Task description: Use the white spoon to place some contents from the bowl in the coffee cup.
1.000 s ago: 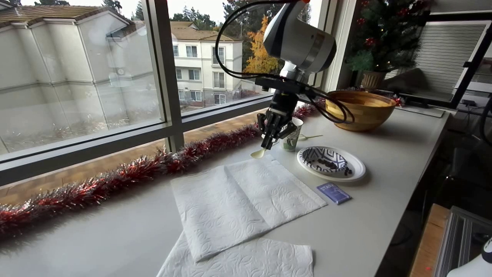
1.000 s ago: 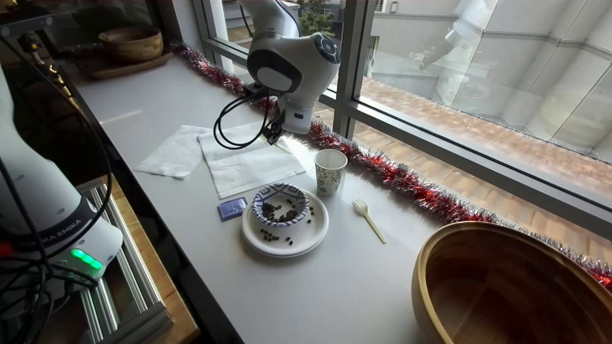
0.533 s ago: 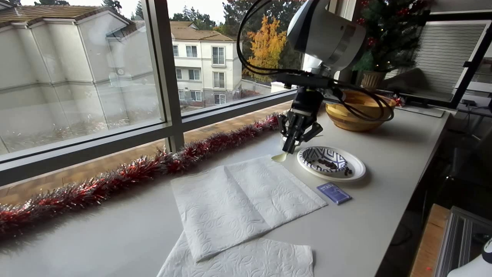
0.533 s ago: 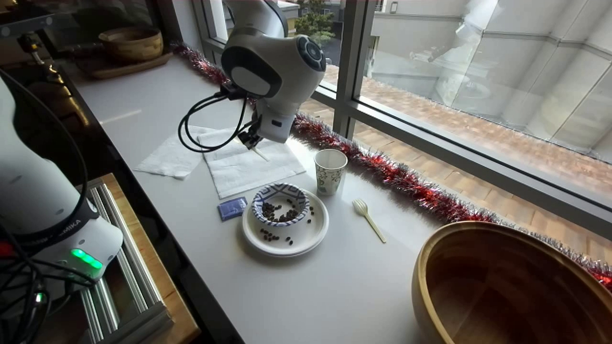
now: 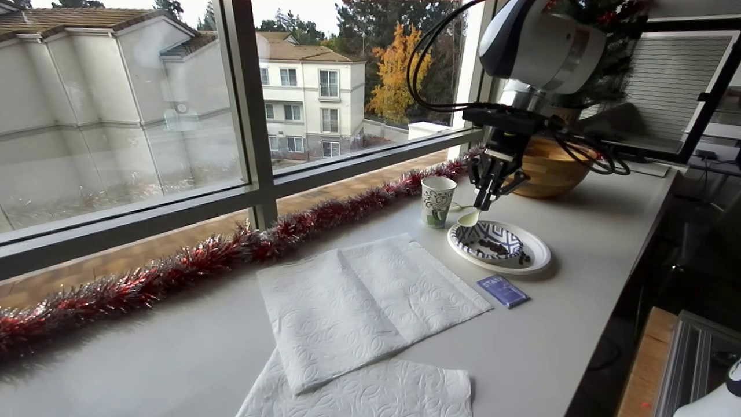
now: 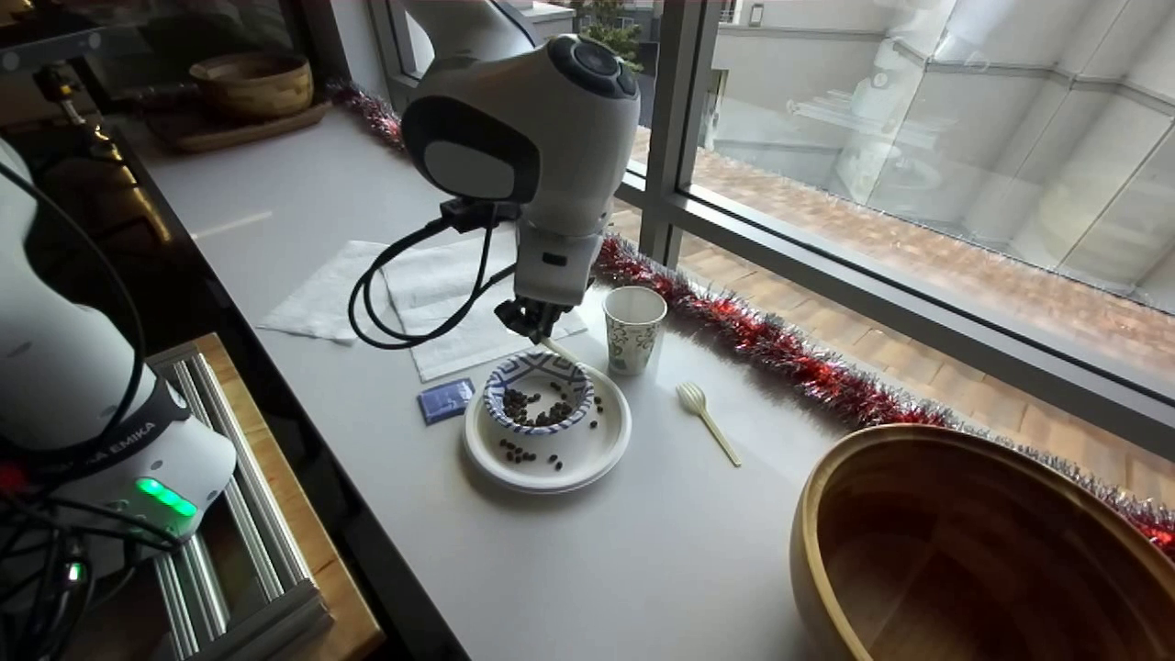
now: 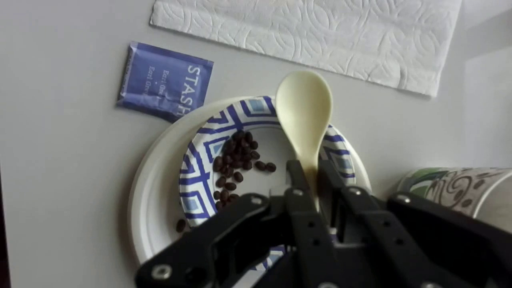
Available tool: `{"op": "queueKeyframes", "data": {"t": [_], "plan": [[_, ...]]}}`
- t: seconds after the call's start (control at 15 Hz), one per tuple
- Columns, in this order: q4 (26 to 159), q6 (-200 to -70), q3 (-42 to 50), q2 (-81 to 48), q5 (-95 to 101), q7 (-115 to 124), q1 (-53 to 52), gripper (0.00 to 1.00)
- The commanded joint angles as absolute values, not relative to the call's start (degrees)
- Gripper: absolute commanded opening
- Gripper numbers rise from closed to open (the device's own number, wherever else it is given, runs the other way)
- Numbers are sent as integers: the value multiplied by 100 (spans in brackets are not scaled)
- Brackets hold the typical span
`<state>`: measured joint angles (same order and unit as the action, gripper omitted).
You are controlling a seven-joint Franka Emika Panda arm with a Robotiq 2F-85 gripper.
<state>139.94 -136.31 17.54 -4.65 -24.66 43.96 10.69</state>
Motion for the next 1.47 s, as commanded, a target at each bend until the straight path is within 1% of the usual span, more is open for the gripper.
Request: {"op": "queueKeyframes", "data": {"t": [0.0,0.13,0.2,0.73,1.13,1.4], "plan": [[13990,-13650,1660,-414,-2334,4468,1198,13],[13991,-13657,1660,-378,-2277,4499,1199,13],[13993,-13660,1657,-378,-2273,4502,1196,3],[13988,-14975,1960,-924,-83,6096,1103,3],[14035,-15347,2190,-1306,1106,7340,715,3],[14029,-15312,2321,-1367,1620,7821,473,3]]}}
